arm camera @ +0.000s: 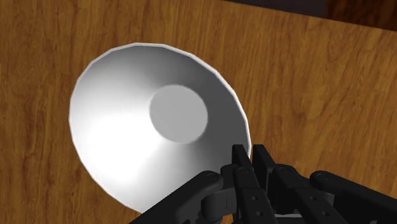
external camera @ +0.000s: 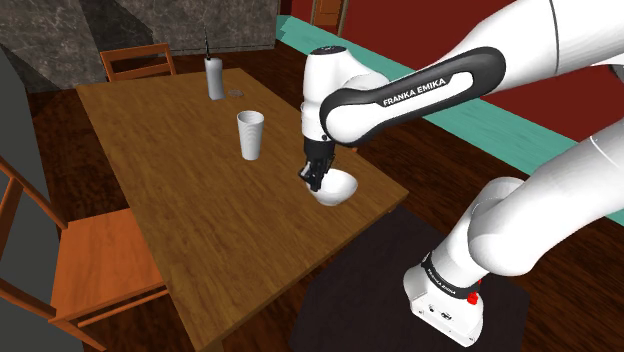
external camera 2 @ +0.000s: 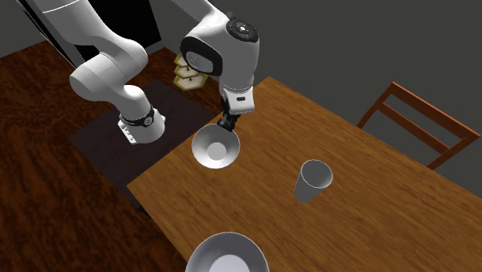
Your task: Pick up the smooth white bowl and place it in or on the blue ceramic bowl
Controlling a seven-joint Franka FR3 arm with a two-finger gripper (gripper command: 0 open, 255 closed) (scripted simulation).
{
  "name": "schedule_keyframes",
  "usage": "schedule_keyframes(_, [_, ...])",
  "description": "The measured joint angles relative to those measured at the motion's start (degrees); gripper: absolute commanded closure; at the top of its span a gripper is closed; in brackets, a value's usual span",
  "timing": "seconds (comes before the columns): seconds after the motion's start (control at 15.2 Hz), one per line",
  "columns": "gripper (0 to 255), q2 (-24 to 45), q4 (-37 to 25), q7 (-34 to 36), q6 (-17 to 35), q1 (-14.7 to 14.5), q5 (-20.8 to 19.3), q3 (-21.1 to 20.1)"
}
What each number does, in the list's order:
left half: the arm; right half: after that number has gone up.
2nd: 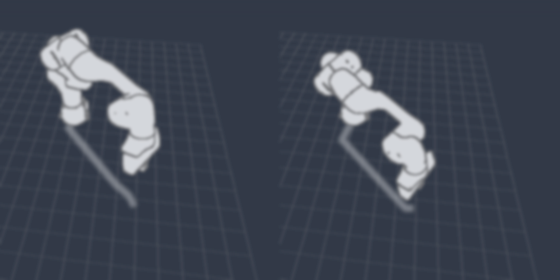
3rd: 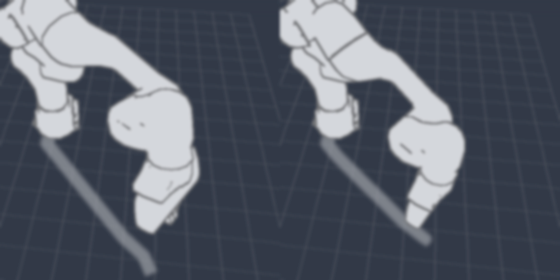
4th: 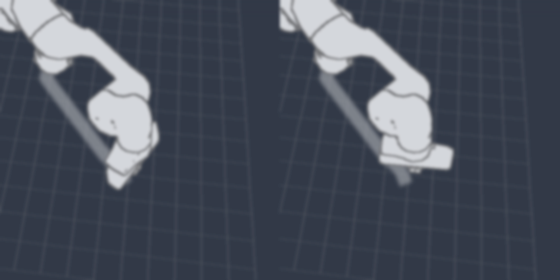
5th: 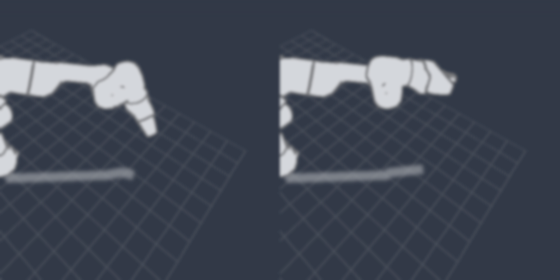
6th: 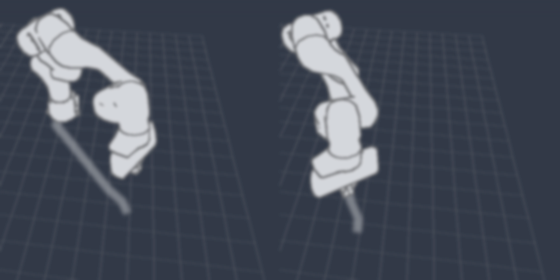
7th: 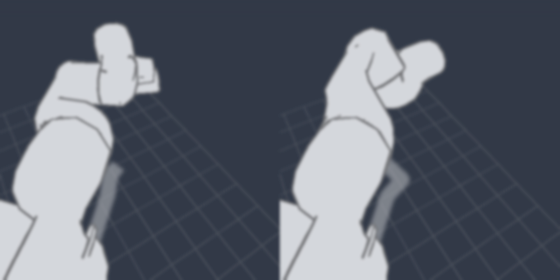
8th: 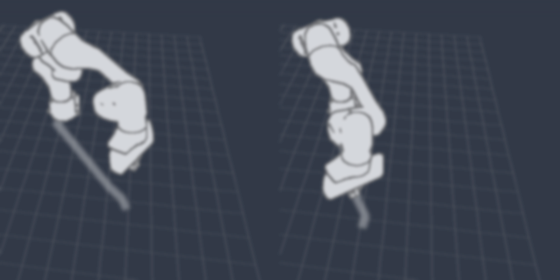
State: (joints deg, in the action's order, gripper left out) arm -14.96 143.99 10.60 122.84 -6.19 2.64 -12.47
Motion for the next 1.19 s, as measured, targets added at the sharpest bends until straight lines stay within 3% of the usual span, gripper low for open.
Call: schedule_keyframes(1.19, [255,-6.2,-8.9,-1.0,-15.0,0.0,0.5,1.1])
